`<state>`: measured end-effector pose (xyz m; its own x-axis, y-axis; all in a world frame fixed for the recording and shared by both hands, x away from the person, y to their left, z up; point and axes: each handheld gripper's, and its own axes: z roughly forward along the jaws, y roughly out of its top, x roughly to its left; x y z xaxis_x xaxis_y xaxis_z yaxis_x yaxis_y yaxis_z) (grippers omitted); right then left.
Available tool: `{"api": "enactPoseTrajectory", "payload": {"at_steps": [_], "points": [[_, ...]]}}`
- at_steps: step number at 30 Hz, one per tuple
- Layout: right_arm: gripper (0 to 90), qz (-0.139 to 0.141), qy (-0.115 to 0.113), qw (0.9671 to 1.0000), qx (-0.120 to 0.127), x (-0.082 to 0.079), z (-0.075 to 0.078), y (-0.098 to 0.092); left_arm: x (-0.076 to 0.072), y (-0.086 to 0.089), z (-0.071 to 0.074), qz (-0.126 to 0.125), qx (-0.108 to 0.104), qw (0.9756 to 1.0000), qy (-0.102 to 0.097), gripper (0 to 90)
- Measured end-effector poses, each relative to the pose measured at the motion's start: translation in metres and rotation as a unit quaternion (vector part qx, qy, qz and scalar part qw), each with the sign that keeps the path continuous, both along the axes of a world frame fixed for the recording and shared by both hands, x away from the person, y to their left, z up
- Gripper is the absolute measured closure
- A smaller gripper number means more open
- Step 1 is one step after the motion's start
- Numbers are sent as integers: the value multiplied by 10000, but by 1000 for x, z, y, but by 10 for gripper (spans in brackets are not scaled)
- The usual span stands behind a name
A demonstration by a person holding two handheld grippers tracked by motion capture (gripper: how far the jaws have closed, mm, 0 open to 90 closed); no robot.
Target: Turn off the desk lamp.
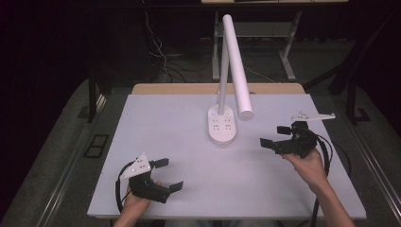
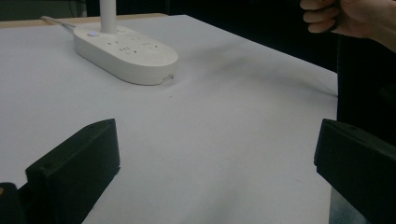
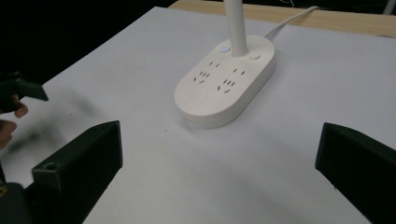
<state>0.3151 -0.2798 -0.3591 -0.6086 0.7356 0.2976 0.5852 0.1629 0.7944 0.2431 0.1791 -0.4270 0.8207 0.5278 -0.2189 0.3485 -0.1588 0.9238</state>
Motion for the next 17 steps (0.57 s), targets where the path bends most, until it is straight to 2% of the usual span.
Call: {"api": "enactPoseTrajectory", "payload": {"at_steps": [6, 8, 9, 12, 13, 14, 17], "points": [[7, 4, -8, 10000, 32, -19, -11, -4, -1, 1, 0, -3, 6, 10000, -13, 0], [7, -19, -12, 10000, 70, -30, -17, -6, -1, 1, 0, 0, 8, 10000, -17, 0], [7, -19, -12, 10000, 70, -30, -17, -6, -1, 1, 0, 0, 8, 10000, -17, 0], [7, -64, -28, 9999, 99, -45, -28, -7, -1, 1, 0, 4, 20, 10000, -13, 0], [7, -64, -28, 9999, 99, -45, -28, -7, -1, 1, 0, 4, 20, 10000, -13, 0], [7, -87, -4, 9999, 86, -52, -34, -8, -1, 1, 0, 2, 26, 10000, -13, 0], [8, -102, 75, 9999, 110, -57, -40, -9, -1, 1, 0, 7, 19, 10000, -7, 0]]}}
